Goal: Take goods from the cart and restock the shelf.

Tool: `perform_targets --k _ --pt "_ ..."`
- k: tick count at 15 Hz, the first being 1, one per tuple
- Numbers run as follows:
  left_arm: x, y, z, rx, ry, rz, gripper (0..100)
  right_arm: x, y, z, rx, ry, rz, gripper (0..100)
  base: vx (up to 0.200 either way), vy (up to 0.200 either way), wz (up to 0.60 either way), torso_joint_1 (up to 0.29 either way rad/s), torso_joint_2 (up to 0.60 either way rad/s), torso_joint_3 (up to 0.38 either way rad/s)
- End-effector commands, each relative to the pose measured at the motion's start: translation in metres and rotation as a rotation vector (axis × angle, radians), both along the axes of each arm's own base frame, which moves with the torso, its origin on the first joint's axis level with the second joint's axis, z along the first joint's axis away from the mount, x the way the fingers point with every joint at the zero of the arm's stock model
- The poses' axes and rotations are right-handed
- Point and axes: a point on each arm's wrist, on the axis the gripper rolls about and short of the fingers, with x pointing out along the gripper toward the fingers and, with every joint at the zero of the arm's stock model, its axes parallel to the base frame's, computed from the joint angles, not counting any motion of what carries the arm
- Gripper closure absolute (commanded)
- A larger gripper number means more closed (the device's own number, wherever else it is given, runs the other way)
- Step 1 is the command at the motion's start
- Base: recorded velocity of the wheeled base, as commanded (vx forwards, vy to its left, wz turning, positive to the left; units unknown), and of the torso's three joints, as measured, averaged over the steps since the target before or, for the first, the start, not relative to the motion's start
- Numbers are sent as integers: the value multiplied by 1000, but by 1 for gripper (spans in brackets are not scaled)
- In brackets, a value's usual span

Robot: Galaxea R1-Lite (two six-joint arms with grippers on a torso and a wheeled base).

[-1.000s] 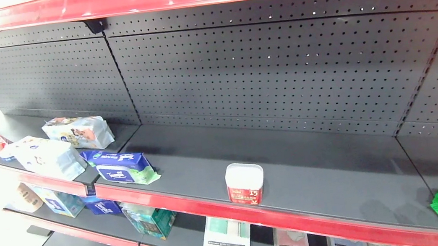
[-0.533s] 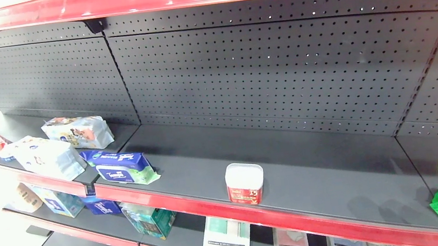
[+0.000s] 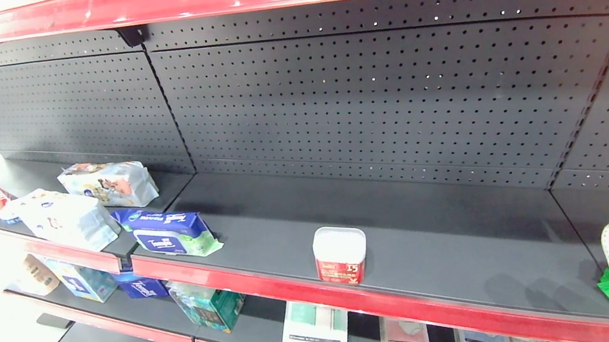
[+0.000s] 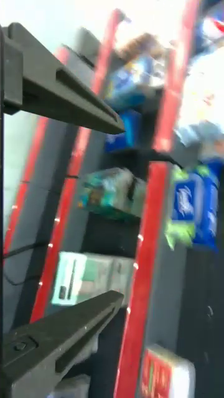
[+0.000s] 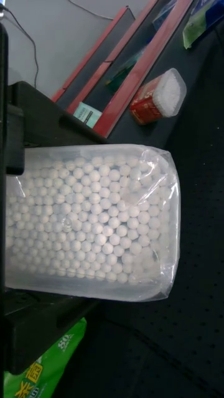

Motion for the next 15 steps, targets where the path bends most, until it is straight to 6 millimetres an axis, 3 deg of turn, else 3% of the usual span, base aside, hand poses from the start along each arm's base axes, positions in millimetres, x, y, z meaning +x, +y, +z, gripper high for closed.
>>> perform_targets --k 1,5,7,11,15 --pt "-3 0 -6 18 -77 -21 0 -3 -1 -2 2 -10 -1 100 0 0 0 0 0 0" --pt "-2 2 -7 -30 -79 35 0 -7 -2 -6 4 -17 -3 100 0 0 0 0 0 0" --pt "-2 4 -6 -90 -86 144 0 -7 -2 -6 5 -19 -3 100 0 0 0 0 0 0" --pt "2 -1 -15 -18 -82 -70 0 -8 -2 -6 6 -23 -4 100 0 0 0 0 0 0" --pt "2 0 -15 -20 -83 -40 0 -8 -2 -9 3 -13 -3 100 0 0 0 0 0 0"
